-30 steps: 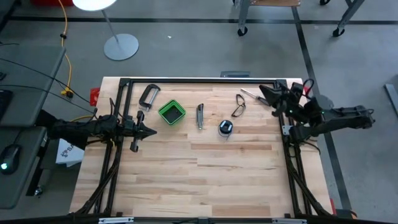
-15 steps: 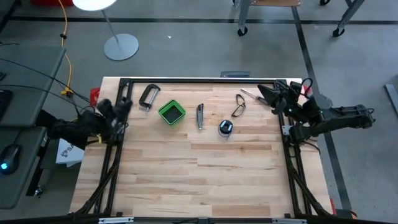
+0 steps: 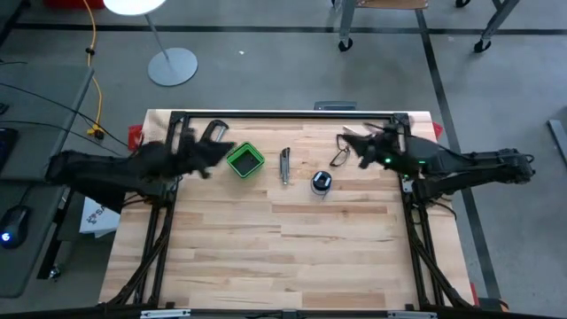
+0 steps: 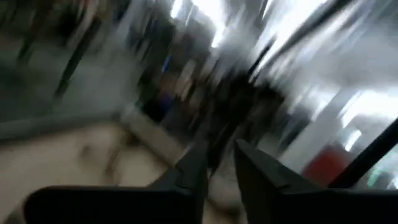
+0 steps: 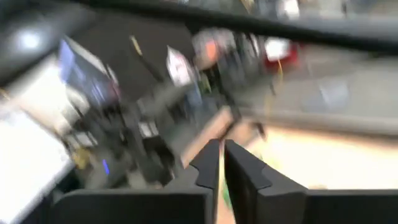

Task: Coil cords
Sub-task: Uncoil the blue wire from the spool

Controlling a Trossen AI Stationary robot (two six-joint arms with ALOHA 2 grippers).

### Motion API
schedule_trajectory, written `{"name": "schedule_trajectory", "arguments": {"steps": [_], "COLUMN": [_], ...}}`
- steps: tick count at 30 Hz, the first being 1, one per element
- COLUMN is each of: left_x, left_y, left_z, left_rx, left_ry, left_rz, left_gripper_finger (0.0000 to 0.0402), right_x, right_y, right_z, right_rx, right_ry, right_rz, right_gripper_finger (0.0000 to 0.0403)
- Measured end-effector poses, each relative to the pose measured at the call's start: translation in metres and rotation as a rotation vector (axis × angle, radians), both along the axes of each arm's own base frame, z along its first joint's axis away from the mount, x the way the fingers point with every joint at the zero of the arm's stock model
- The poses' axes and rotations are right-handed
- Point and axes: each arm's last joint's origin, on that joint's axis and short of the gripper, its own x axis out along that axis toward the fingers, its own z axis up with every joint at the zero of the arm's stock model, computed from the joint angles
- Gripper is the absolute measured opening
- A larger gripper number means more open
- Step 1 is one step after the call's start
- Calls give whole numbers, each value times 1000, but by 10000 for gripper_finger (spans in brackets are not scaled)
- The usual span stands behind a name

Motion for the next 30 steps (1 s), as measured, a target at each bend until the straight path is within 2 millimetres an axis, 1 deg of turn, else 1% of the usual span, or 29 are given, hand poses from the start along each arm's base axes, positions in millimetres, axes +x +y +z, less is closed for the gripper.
{"name": "schedule_trajectory", "arguments": {"steps": [2, 4, 7, 8, 10, 12, 14, 17, 21, 25, 28, 30], "left_x": [19, 32, 49, 54, 63, 70, 79, 90, 105, 117, 122, 123], "left_y": [6, 13, 27, 31, 37, 39, 40, 41, 45, 49, 50, 50], "left_z": [1, 1, -8, -14, -26, -41, -56, -71, -91, -100, -112, -115], "left_rx": [-17, -42, -165, -225, -354, -471, -558, -606, -650, -644, -652, -655], "left_ry": [188, 319, 400, 413, 442, 479, 514, 517, 505, 466, 499, 508], "left_rz": [-15, -4, 16, 2, -29, -63, -96, -117, -107, -111, -104, -119], "left_gripper_finger": [118, 152, 196, 207, 226, 237, 243, 245, 246, 246, 246, 246], "right_x": [0, -3, -9, -12, -16, -17, -14, -5, -5, -9, -4, 1], "right_y": [-4, -8, -13, -15, -19, -24, -29, -35, -44, -49, -51, -52], "right_z": [-15, -29, -48, -54, -68, -81, -93, -113, -144, -168, -177, -180], "right_rx": [66, 136, 239, 278, 388, 478, 542, 620, 735, 809, 834, 838], "right_ry": [127, 256, 446, 510, 616, 660, 643, 546, 506, 485, 407, 362], "right_rz": [59, 80, 88, 80, 5, -42, 4, 87, 14, -38, -14, -3], "right_gripper_finger": [50, 80, 129, 144, 169, 182, 186, 188, 188, 188, 188, 188]}}
